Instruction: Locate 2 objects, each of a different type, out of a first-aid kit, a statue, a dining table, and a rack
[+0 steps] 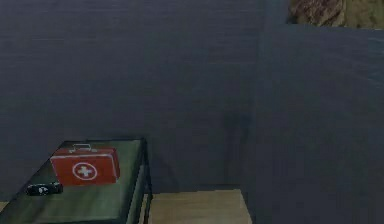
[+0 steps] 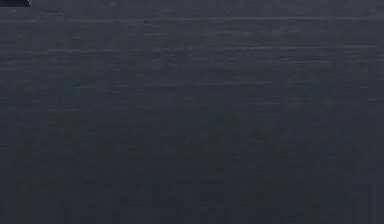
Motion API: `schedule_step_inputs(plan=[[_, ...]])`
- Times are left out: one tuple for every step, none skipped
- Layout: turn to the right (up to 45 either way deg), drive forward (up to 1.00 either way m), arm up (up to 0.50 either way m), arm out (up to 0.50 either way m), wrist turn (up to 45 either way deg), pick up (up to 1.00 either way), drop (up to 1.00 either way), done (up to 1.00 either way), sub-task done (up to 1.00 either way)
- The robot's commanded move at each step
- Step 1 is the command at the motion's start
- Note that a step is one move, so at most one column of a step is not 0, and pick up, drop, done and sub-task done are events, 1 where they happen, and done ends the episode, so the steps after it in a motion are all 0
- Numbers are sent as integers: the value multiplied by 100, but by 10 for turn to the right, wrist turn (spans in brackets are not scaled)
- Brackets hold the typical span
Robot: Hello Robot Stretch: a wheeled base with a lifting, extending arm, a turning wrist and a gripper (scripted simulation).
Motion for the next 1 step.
schedule_step_inputs(plan=[[-330, 0, 0, 0, 0, 0, 0, 0, 0]])
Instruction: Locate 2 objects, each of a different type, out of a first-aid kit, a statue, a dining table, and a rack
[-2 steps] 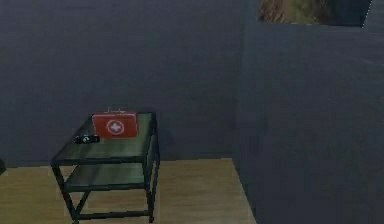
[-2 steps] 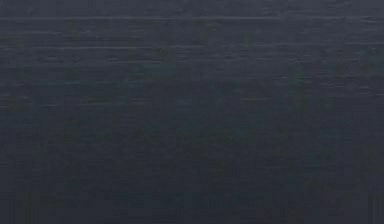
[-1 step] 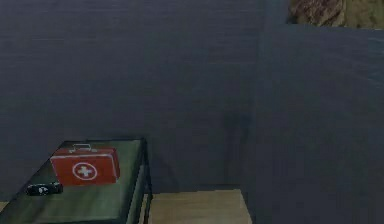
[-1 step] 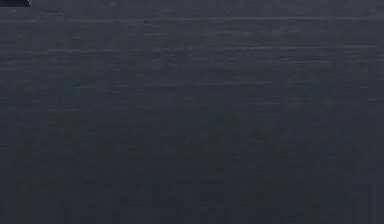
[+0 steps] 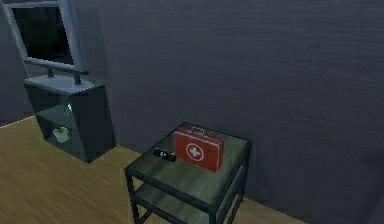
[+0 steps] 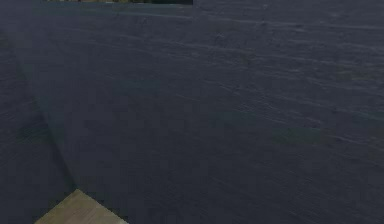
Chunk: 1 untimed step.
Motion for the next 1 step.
schedule_step_inputs(plan=[[0, 0, 0, 0, 0, 0, 0, 100, 0]])
